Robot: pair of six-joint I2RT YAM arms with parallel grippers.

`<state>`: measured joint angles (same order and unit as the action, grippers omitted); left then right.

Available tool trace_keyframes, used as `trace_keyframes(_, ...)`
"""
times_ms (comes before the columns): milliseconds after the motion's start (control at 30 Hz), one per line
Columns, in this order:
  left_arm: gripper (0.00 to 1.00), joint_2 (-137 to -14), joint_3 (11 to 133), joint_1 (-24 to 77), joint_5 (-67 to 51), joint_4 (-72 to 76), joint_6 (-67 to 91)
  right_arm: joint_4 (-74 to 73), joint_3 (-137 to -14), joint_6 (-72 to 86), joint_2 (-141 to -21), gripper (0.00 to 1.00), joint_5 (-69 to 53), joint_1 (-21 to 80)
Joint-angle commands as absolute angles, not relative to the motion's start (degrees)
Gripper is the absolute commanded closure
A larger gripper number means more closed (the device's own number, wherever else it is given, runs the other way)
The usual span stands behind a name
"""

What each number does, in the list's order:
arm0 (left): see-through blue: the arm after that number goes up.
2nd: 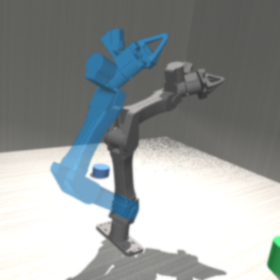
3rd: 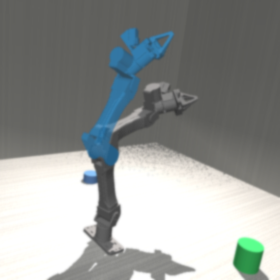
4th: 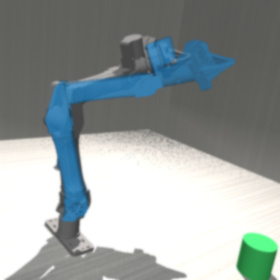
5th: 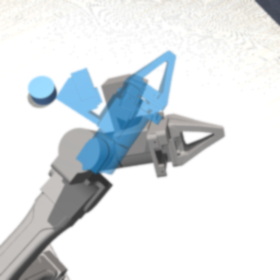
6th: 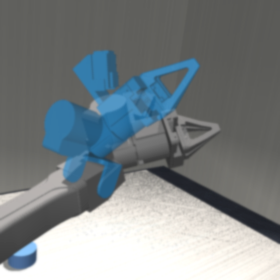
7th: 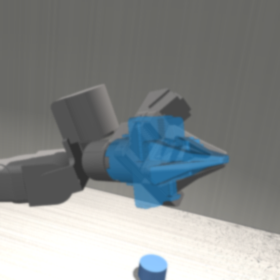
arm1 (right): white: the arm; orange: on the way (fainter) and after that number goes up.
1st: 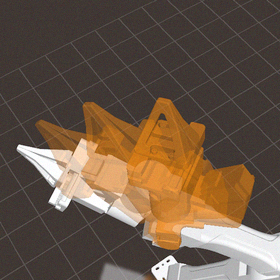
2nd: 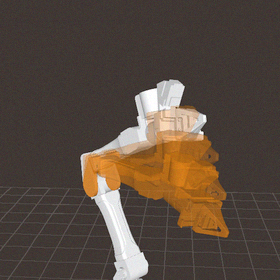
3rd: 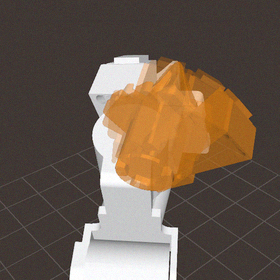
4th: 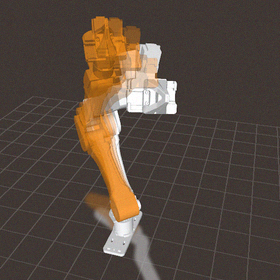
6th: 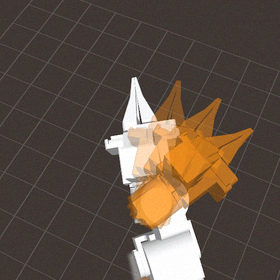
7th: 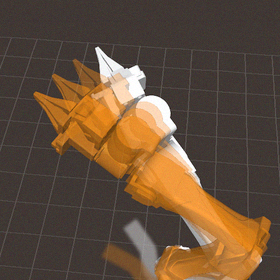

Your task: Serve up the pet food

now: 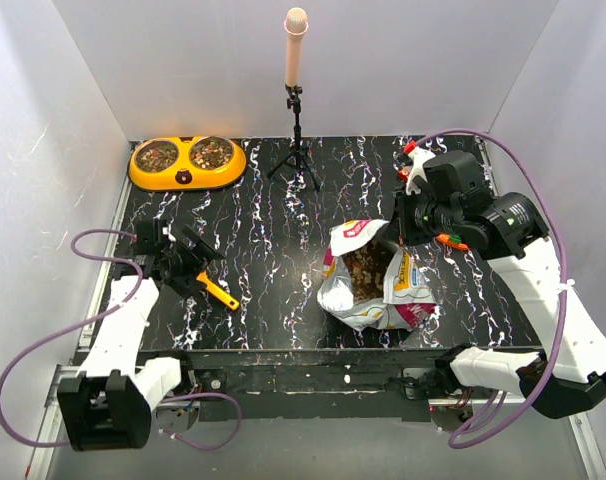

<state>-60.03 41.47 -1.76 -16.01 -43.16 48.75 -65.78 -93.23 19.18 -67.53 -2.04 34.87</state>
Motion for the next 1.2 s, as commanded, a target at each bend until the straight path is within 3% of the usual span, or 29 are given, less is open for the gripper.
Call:
trace_keyframes(0,0.1,-53.8,48.1,-1.8,-20.5,-50.9,50.4,-55.6,-97.5,20.0,-67.5,0.99,-5.2,35.0)
trace_keyframes(200,0.23,-50.5,56.1,3.9,-32.3,-47.1,48.7,-55.6,-98.0,20.3,-68.7,0.99,-5.5,35.1)
trace_keyframes(267,0.2,-51.6,60.9,10.4,-31.6,-45.3,45.4,-55.5,-98.1,20.6,-69.2,0.99,-5.8,35.0)
trace_keyframes(300,0.15,-52.2,63.4,14.5,-30.8,-44.3,43.5,-55.3,-98.2,20.5,-69.3,0.99,-5.7,35.0)
trace_keyframes(333,0.02,-52.6,65.3,18.0,-29.7,-43.4,41.6,-55.3,-98.3,20.6,-69.7,0.99,-5.9,35.0)
trace_keyframes(500,0.02,-56.7,69.4,28.3,-27.0,-39.0,37.5,-55.0,-98.5,21.5,-70.4,0.99,-6.3,35.0)
trace_keyframes(600,0.08,-61.3,72.1,36.8,-19.8,-37.5,35.4,-54.6,-98.5,22.5,-70.3,0.99,-6.4,35.0)
trace_keyframes(767,0.27,-72.3,78.2,50.3,-10.4,-36.4,30.8,-54.7,-99.1,23.6,-70.3,0.99,-6.8,35.0)
trace_keyframes(967,0.53,-78.2,82.5,55.7,3.6,-38.1,27.4,-55.5,-100.3,24.0,-70.1,0.99,-6.4,35.1)
trace_keyframes(1067,0.57,-77.3,82.1,56.1,6.5,-38.4,27.4,-55.8,-100.3,23.6,-70.0,0.99,-6.0,35.0)
trace_keyframes(1167,0.55,-76.2,80.2,56.2,7.6,-38.7,29.2,-55.7,-100.5,23.6,-70.0,0.99,-6.1,35.0)
